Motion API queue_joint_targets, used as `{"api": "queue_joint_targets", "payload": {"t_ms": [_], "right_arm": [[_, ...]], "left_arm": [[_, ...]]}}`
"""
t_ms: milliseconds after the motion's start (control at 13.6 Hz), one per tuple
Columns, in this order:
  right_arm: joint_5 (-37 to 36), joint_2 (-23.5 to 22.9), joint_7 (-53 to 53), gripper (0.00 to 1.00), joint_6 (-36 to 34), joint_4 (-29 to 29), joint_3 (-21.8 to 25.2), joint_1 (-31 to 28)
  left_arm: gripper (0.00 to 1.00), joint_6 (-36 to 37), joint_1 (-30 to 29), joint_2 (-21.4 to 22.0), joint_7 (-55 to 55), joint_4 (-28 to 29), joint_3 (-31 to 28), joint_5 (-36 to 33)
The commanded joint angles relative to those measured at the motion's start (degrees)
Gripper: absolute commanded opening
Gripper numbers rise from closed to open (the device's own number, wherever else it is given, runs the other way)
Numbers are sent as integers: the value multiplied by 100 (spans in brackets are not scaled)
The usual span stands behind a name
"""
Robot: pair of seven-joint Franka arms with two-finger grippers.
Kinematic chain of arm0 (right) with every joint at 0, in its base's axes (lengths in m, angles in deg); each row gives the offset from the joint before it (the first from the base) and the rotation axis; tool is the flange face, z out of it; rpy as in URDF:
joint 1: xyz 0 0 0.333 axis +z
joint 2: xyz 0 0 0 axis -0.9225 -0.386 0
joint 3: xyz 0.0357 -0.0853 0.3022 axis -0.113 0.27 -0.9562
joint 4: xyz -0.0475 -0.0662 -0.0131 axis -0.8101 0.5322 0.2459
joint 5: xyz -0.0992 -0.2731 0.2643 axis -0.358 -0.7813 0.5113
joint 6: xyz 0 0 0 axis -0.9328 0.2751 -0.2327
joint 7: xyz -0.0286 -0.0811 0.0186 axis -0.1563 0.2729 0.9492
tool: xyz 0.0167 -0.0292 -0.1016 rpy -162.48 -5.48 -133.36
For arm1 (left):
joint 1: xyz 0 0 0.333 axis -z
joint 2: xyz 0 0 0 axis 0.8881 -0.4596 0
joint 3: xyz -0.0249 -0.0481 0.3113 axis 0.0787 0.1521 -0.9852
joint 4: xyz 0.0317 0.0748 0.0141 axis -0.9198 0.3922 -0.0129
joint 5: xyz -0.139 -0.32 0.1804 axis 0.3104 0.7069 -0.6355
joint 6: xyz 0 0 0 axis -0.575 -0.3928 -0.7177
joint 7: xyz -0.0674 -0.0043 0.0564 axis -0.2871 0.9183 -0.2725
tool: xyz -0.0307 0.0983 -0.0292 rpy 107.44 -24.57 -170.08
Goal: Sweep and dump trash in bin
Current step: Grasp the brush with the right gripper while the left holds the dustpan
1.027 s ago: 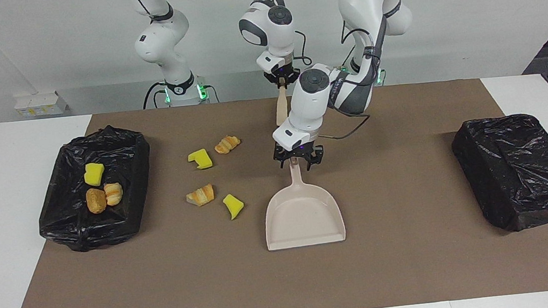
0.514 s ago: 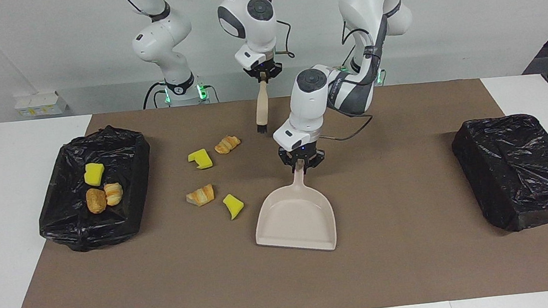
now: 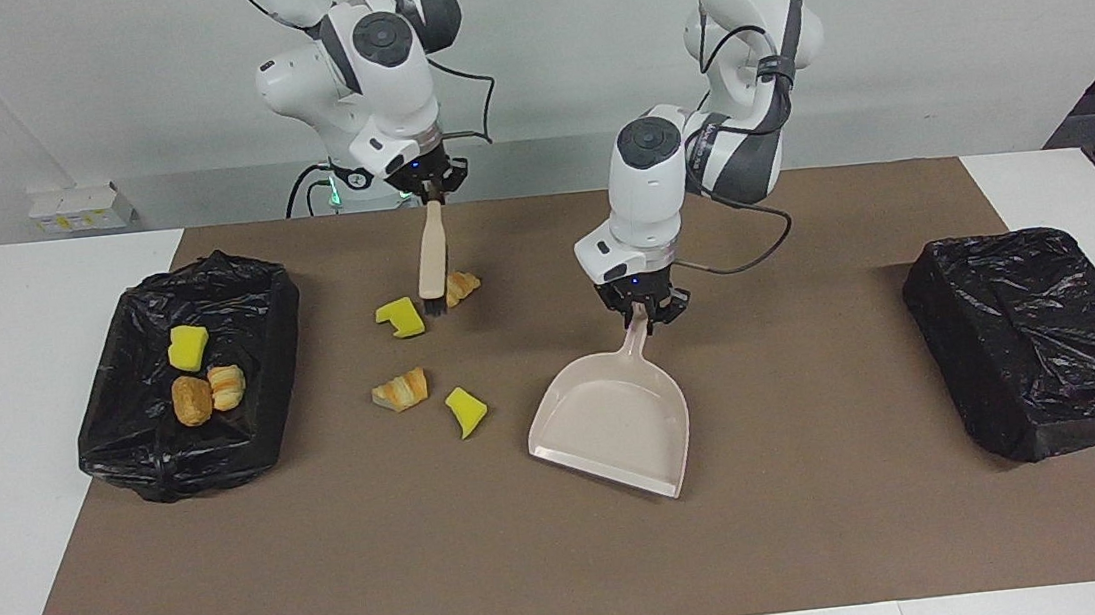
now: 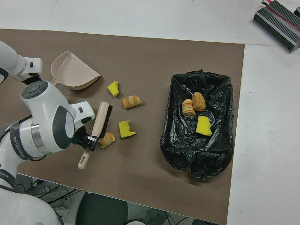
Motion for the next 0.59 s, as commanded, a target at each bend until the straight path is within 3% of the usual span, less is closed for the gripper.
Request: {"api": "queue_joint_targets", "payload": {"t_ms": [0, 514], "right_arm": [[-331, -207, 1293, 0, 479, 1, -73, -872], [-1587, -1857, 2001, 0, 1394, 896, -91, -1543]], "left_arm": [[0, 309, -236, 273, 1231, 113, 25, -93], [0, 854, -544, 414, 4350, 244, 16, -93]]}}
